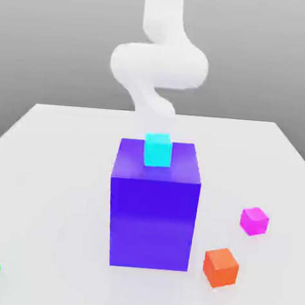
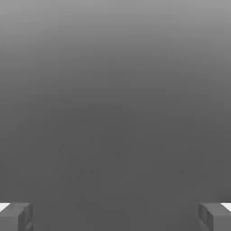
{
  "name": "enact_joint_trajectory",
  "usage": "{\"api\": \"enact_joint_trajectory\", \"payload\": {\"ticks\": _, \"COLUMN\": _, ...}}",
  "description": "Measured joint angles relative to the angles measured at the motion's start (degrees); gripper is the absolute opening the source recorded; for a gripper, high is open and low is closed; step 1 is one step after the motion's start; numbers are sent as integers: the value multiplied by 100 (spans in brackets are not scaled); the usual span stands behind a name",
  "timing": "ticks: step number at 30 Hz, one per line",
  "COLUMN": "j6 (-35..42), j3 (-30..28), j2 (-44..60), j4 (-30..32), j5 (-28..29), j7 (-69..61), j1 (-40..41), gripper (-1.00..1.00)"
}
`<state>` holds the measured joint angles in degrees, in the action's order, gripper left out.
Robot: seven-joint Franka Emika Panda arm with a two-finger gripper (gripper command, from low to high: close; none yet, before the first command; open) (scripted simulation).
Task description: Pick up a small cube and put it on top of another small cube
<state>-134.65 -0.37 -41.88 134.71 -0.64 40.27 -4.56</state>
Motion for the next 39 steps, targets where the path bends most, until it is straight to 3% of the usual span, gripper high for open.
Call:
{"api": "enact_joint_trajectory", "payload": {"ticks": 11, "j6": -1284, "j3": 103, "j2": 1759, "j4": 1301, "j5": -333, "j7": -2516, "j1": -1851, "gripper": 0}}
{"api": "enact_joint_trajectory", "payload": {"ticks": 21, "j6": -2437, "j3": 542, "j2": 3324, "j4": 2465, "j5": -413, "j7": -4601, "j1": -3237, "gripper": 0}}
{"api": "enact_joint_trajectory", "payload": {"ticks": 26, "j6": -3037, "j3": 847, "j2": 4120, "j4": 2996, "j5": 2, "j7": -5255, "j1": -3752, "gripper": 0}}
{"api": "enact_joint_trajectory", "payload": {"ticks": 33, "j6": -4176, "j3": 218, "j2": 5537, "j4": 2821, "j5": 687, "j7": -4896, "j1": -4220, "gripper": 0}}
{"api": "enact_joint_trajectory", "payload": {"ticks": 34, "j6": -4308, "j3": 146, "j2": 5698, "j4": 2793, "j5": 697, "j7": -4881, "j1": -4293, "gripper": -100}}
{"api": "enact_joint_trajectory", "payload": {"ticks": 39, "j6": -4295, "j3": 147, "j2": 5697, "j4": 2792, "j5": 707, "j7": -4871, "j1": -4292, "gripper": -100}}
